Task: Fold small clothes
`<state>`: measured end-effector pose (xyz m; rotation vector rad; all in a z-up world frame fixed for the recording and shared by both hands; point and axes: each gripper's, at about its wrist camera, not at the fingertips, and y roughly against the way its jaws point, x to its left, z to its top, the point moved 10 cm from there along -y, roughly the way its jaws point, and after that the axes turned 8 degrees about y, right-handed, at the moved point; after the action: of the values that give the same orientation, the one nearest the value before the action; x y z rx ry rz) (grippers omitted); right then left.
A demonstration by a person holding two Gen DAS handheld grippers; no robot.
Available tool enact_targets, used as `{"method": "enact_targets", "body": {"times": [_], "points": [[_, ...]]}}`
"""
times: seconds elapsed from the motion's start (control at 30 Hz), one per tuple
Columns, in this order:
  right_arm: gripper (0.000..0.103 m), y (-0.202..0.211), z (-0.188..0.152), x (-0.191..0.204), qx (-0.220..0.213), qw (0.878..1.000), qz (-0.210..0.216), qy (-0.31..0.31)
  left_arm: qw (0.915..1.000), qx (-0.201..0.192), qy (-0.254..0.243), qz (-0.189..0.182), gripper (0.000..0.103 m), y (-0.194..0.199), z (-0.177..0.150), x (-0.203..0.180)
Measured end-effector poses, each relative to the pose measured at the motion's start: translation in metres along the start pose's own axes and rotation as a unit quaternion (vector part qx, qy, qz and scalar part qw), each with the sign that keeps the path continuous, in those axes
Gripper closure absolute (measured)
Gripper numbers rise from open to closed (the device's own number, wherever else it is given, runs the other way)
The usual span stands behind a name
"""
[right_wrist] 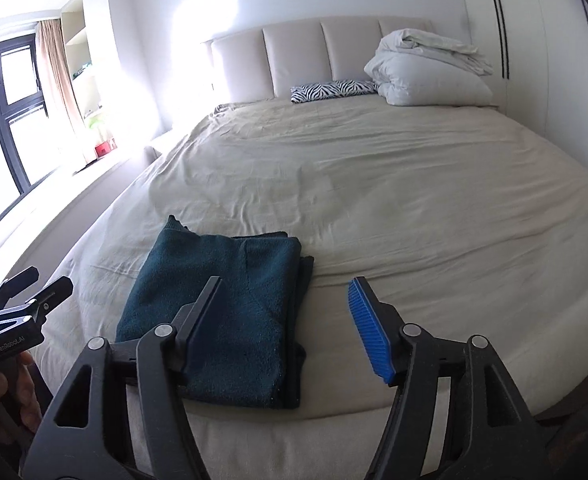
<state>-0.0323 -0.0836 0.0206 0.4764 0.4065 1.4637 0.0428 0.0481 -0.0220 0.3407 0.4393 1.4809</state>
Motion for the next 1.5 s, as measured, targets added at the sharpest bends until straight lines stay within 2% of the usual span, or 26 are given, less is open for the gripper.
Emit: {"method": "enact_targets", "body": {"times": [0.1,0.17,0.3,0.37,0.43,0.53,0.6,0.73,0.83,0.97,1.3,1.5], "points": [[0.009,0.023,0.019,0.000,-0.048,0.998,-0.035,0.004,0.9983,-0.044,0.000,0.040,0.000,0.018,0.022,0.010],[0.003,0.040,0.031,0.001,-0.083,0.995,-0.057,0.004,0.9970,-0.065,0.004,0.042,0.000,0.030,0.031,0.013],[0.003,0.055,0.045,0.012,-0.099,0.994,-0.050,0.017,0.9986,-0.047,0.024,0.006,0.000,0.037,0.032,0.014],[0.003,0.061,0.048,0.015,-0.101,0.994,-0.039,0.009,0.9980,-0.053,0.033,-0.001,0.000,0.042,0.034,0.016],[0.003,0.064,0.050,0.017,-0.101,0.994,-0.037,0.005,0.9980,-0.050,0.036,0.012,0.000,0.044,0.033,0.020],[0.002,0.071,0.052,0.020,-0.102,0.994,-0.046,0.010,0.9984,-0.026,0.028,0.041,0.000,0.041,0.025,0.024],[0.002,0.074,0.052,0.023,-0.100,0.994,-0.052,0.014,0.9986,-0.009,0.027,0.044,0.000,0.037,0.018,0.025],[0.002,0.071,0.048,0.033,-0.072,0.996,-0.047,0.016,0.9974,0.039,0.042,0.043,0.000,0.025,-0.003,0.027],[0.002,0.058,0.035,0.036,-0.017,0.998,-0.058,0.019,0.9955,0.070,0.046,0.044,0.000,0.011,-0.019,0.026],[0.002,0.042,0.016,0.041,0.033,0.998,-0.046,0.008,0.9913,0.110,0.057,0.044,0.000,-0.007,-0.043,0.028],[0.002,-0.004,-0.039,0.046,0.136,0.988,-0.067,0.027,0.9874,0.143,0.055,0.039,0.000,-0.022,-0.068,0.024],[0.002,-0.018,-0.055,0.046,0.156,0.984,-0.077,0.038,0.9869,0.145,0.053,0.046,0.000,-0.025,-0.071,0.027]]}}
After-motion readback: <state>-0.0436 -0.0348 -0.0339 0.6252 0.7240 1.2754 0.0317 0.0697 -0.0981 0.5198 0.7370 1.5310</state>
